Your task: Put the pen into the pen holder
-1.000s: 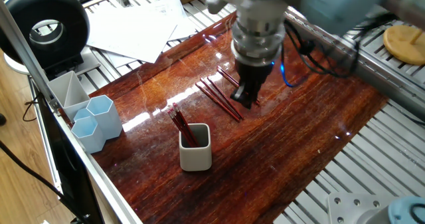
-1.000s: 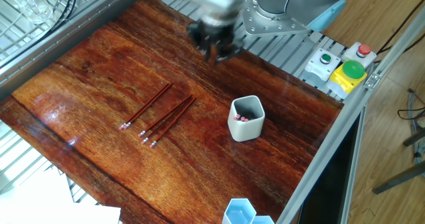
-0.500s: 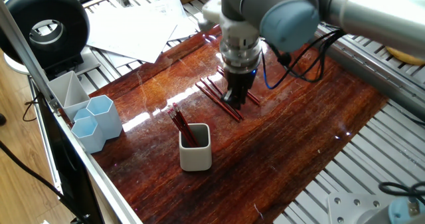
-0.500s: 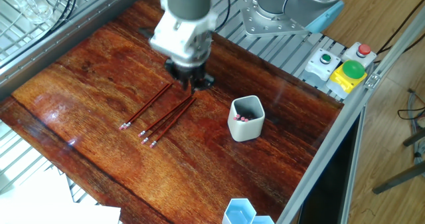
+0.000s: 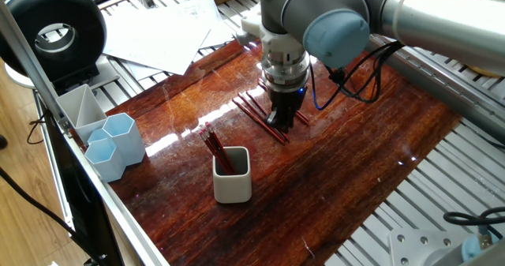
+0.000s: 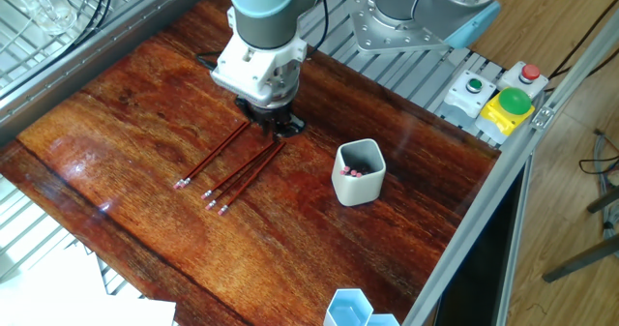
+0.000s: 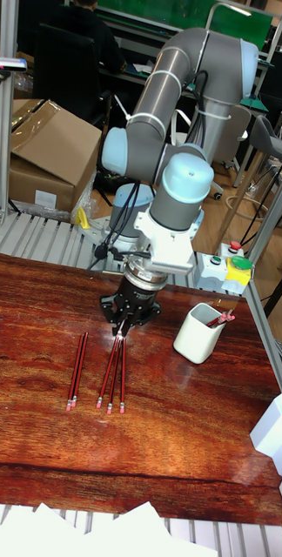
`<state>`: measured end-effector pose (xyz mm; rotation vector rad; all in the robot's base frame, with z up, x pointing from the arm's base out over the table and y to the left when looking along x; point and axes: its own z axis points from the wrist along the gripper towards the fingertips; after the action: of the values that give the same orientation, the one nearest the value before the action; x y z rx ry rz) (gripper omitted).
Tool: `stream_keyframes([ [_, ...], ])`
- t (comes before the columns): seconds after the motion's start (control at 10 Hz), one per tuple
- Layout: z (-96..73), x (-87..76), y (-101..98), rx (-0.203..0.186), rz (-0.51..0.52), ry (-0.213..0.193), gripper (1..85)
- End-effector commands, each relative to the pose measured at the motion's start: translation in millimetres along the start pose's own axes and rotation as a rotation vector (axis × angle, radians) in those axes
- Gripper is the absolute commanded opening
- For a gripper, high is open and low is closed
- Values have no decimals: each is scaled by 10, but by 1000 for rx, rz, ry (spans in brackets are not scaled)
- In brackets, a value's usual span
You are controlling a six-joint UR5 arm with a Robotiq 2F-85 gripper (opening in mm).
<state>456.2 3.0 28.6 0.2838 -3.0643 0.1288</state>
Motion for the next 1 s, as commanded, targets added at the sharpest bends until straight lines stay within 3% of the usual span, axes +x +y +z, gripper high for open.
stream_keyframes([
  [0.0, 24, -64, 6, -10, 27, -20, 233],
  [0.6, 16, -217, -3, -8, 46, -79, 220],
  [0.9, 19, -178, 21, -18, 74, -63, 157],
])
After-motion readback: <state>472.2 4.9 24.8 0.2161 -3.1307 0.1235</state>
